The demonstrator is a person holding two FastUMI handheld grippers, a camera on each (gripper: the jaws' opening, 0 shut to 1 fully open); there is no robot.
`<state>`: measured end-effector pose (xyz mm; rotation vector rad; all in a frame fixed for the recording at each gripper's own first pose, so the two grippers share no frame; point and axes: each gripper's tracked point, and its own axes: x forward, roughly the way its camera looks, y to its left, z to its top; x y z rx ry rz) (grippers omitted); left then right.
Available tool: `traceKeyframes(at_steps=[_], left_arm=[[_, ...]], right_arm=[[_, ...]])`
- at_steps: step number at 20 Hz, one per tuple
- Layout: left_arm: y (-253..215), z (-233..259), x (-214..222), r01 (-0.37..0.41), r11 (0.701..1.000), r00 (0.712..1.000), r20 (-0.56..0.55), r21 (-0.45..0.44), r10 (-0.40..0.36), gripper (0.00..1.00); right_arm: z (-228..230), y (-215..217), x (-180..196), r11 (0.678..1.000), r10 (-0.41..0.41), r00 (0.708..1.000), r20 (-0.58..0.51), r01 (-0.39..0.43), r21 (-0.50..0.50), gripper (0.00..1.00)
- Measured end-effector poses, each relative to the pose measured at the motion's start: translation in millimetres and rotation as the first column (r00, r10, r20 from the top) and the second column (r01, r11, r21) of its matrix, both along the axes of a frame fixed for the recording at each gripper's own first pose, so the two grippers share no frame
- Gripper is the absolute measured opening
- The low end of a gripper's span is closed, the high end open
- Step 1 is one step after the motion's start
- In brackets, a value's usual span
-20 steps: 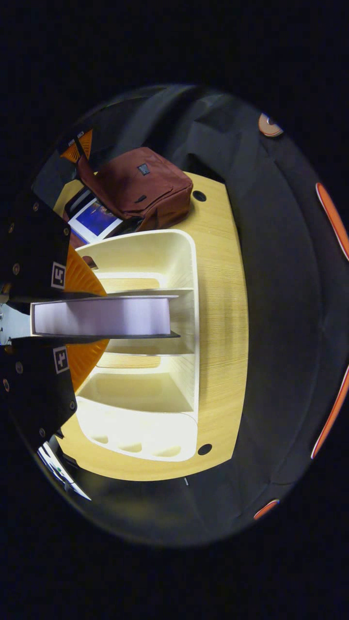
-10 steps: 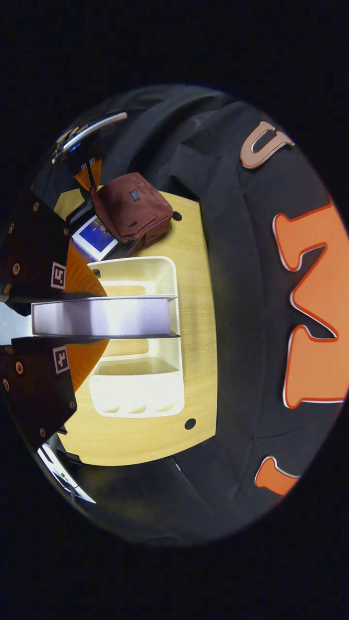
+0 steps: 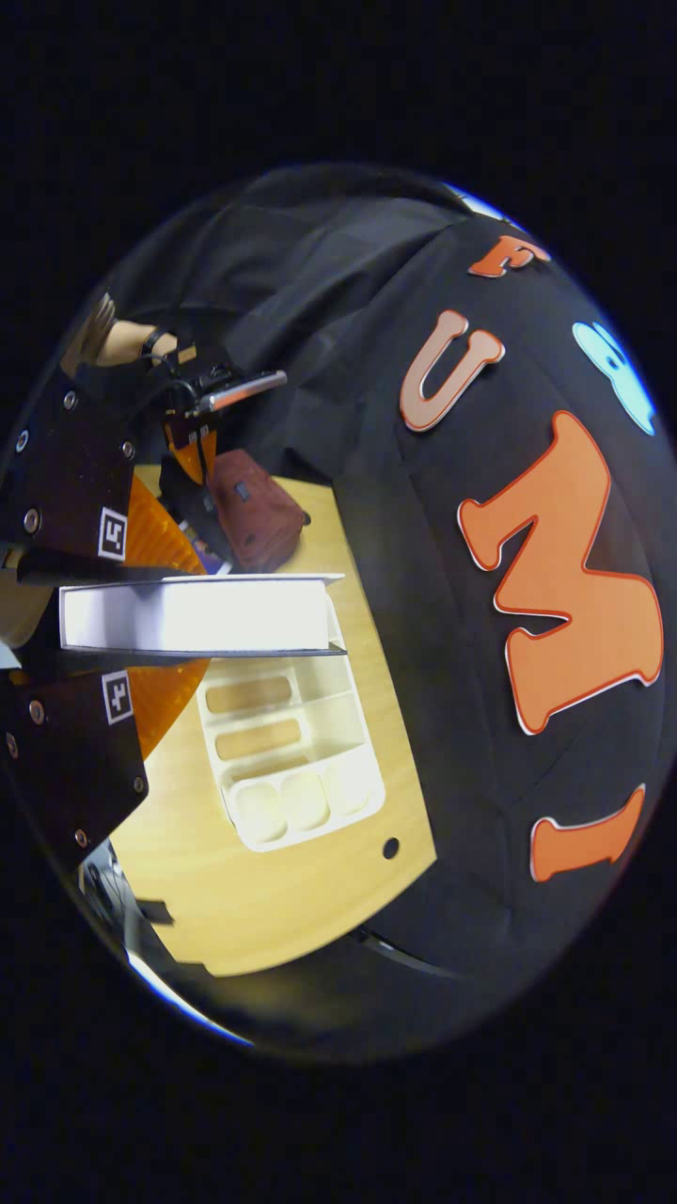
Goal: Open the schoolbag, grab two books from the bookshelf and put them into the schoolbag.
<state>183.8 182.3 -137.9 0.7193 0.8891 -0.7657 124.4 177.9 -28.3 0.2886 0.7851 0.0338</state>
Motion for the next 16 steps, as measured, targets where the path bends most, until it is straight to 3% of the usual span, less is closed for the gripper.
traceKeyframes(at_steps=[4,8,14,16], left_arm=[[-1,6,2,0.012,1.000,1.000,0.012,0.010,-0.012,0.01],[-2,16,1,0.015,1.000,1.000,0.014,0.012,-0.015,0.01],[-7,28,-3,0.028,0.999,0.999,0.020,0.028,-0.029,0.01],[-10,32,-6,0.042,0.998,0.999,0.023,0.035,-0.043,0.01]], right_arm=[[-56,18,-26,0.976,-0.005,1.000,0.016,0.001,0.219,0.28],[-132,39,-25,0.909,-0.040,0.999,-0.017,0.043,0.416,0.28],[-195,66,8,0.848,-0.099,0.995,-0.005,0.087,0.522,0.28],[-216,67,15,0.844,-0.129,0.992,-0.013,0.116,0.524,0.28]])
